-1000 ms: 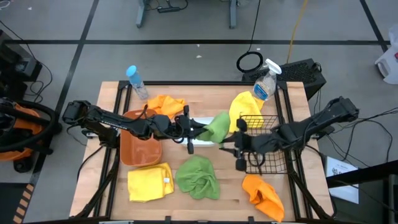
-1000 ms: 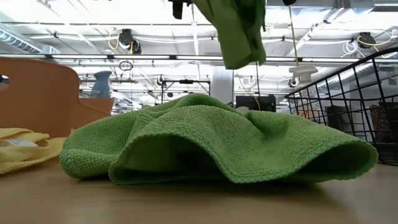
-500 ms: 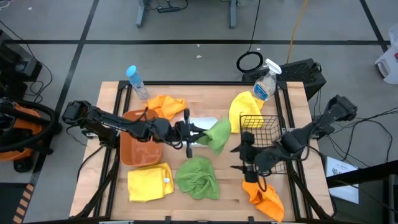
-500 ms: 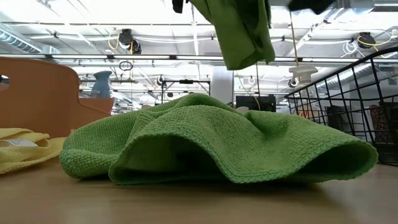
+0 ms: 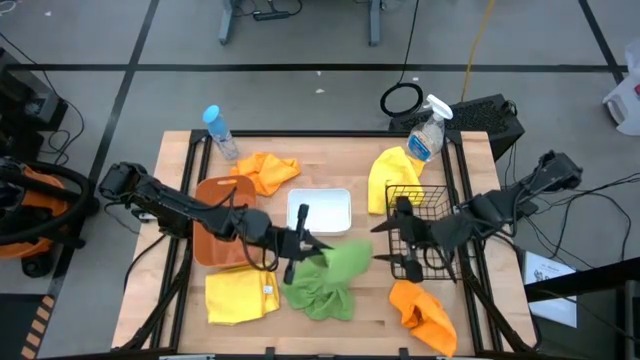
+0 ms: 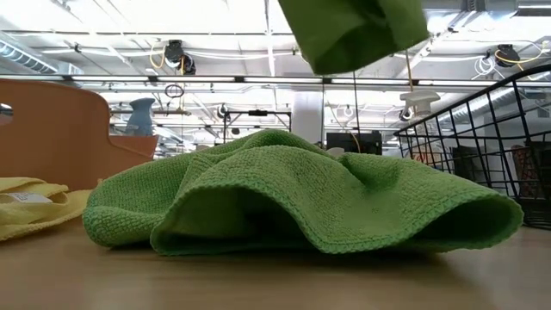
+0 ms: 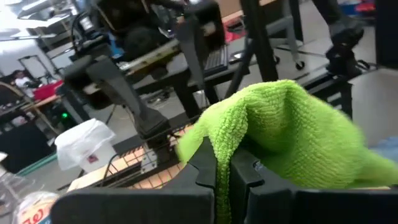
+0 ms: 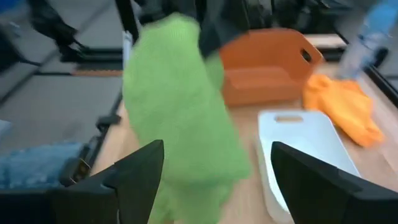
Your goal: Sort microfiber towel by color & place in baskets
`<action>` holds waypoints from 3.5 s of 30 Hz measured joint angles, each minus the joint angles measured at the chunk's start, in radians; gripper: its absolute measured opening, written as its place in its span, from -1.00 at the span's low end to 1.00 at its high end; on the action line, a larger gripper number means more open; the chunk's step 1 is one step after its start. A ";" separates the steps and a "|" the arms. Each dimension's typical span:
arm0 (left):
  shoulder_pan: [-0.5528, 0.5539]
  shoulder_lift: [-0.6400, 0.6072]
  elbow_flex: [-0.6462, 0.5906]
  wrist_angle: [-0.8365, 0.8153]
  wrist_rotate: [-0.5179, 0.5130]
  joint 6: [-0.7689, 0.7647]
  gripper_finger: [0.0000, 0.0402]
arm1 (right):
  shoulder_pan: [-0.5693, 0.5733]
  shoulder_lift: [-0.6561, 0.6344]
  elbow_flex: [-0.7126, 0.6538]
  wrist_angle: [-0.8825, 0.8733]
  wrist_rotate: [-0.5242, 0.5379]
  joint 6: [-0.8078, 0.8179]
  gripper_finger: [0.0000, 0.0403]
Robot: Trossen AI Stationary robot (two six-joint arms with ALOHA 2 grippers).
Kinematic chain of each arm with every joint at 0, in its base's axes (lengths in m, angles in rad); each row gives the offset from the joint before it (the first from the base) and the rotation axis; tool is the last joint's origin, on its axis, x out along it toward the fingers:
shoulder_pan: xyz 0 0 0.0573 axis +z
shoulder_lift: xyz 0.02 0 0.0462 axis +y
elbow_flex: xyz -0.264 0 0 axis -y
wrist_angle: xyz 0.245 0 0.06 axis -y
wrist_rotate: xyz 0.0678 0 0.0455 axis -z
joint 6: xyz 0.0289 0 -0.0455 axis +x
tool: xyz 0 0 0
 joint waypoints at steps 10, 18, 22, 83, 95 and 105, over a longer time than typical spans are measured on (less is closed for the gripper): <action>-0.031 0.000 -0.001 -0.016 -0.002 0.012 -0.96 | -0.130 0.161 0.000 0.151 -0.304 -0.012 0.78; -0.030 0.000 -0.001 -0.032 -0.034 0.010 -0.96 | -0.169 0.257 0.000 0.224 -0.362 0.017 0.78; -0.028 0.000 -0.001 -0.041 -0.059 0.009 -0.96 | -0.176 0.300 0.000 0.258 -0.379 0.017 0.55; -0.142 0.021 -0.035 -0.250 -0.288 -0.517 0.39 | -0.054 -0.031 -0.190 -0.679 -0.388 0.496 -0.98; -0.142 0.021 -0.035 -0.252 -0.288 -0.494 0.39 | -0.162 -0.074 -0.368 -0.470 -0.642 0.375 -0.98; -0.142 0.021 -0.035 -0.252 -0.288 -0.494 0.39 | -0.256 -0.048 -0.458 -0.466 -0.591 0.346 -0.97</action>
